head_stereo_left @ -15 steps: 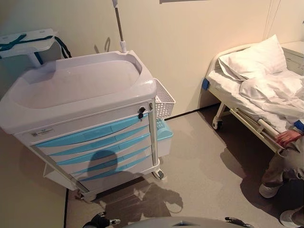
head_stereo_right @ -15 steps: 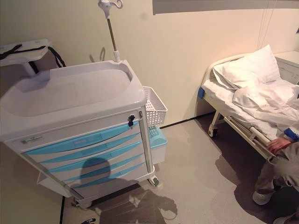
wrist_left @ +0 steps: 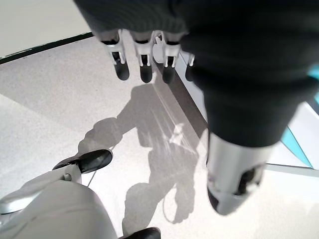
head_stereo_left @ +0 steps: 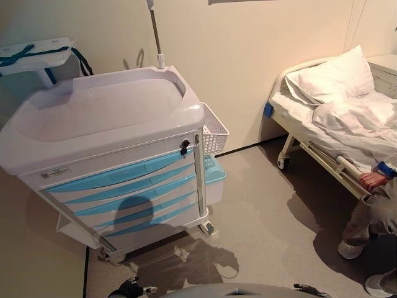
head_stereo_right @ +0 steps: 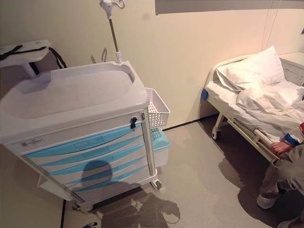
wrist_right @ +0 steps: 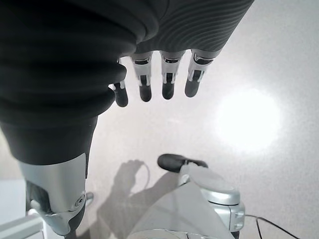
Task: Open the drawer and pick up the medicine
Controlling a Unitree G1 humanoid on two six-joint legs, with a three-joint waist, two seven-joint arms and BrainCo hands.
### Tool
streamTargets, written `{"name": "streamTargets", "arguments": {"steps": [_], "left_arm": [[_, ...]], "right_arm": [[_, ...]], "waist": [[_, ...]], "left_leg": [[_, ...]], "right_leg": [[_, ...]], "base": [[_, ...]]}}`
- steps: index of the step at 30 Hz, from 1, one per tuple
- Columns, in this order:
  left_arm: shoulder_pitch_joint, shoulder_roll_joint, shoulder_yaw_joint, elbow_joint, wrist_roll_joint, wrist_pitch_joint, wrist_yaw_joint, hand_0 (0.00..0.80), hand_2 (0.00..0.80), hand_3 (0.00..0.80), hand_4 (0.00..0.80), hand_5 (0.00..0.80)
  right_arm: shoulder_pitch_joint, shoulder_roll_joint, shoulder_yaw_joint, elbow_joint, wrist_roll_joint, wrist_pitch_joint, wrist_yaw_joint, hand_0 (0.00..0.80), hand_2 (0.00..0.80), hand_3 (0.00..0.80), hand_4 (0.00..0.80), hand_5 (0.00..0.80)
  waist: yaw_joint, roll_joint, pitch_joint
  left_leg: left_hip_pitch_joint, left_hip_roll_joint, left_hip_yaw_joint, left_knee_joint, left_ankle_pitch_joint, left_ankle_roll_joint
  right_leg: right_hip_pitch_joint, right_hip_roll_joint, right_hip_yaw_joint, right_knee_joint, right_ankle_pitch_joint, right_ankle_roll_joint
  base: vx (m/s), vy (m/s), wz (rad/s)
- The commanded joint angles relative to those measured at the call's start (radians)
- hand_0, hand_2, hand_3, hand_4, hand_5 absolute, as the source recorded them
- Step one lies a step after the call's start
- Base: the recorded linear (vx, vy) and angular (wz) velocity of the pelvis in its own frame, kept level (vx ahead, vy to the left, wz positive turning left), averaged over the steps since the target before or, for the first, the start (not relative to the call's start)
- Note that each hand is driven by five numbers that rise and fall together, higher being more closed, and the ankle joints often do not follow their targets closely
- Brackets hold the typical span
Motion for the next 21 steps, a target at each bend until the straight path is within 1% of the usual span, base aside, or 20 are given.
{"name": "streamTargets", "arguments": {"steps": [1,12,21], "left_arm": [[-0.068,0.01,0.022,0.055,0.043,-0.014,-0.003,0.0,0.0,0.0,0.0,0.0],[-0.071,0.014,0.027,0.051,0.04,-0.014,-0.002,0.0,0.0,0.0,0.0,0.0],[-0.082,0.02,0.028,0.04,0.022,-0.019,0.003,0.0,0.0,0.0,0.0,0.0]], "right_arm": [[-0.067,0.013,0.022,0.05,-0.01,-0.016,0.006,0.0,0.0,0.0,0.0,0.0],[-0.071,0.009,0.025,0.05,-0.009,-0.017,0.009,0.0,0.0,0.0,0.0,0.0],[-0.092,0.0,0.03,0.047,-0.004,-0.017,0.005,0.0,0.0,0.0,0.0,0.0]], "waist": [[-0.022,-0.041,0.016],[-0.021,-0.042,0.017],[-0.019,-0.038,0.044]], "left_leg": [[-0.062,-0.028,-0.041,0.007,0.018,0.014],[-0.061,-0.027,-0.041,0.006,0.018,0.013],[-0.1,-0.028,-0.036,0.004,0.035,0.011]], "right_leg": [[0.097,0.008,-0.021,0.011,-0.097,0.055],[0.097,0.009,-0.021,0.012,-0.098,0.055],[0.051,0.008,-0.017,0.009,-0.079,0.059]], "base": [[0.0,0.0,0.0],[0.0,0.0,0.0],[-0.03,0.002,0.0]]}}
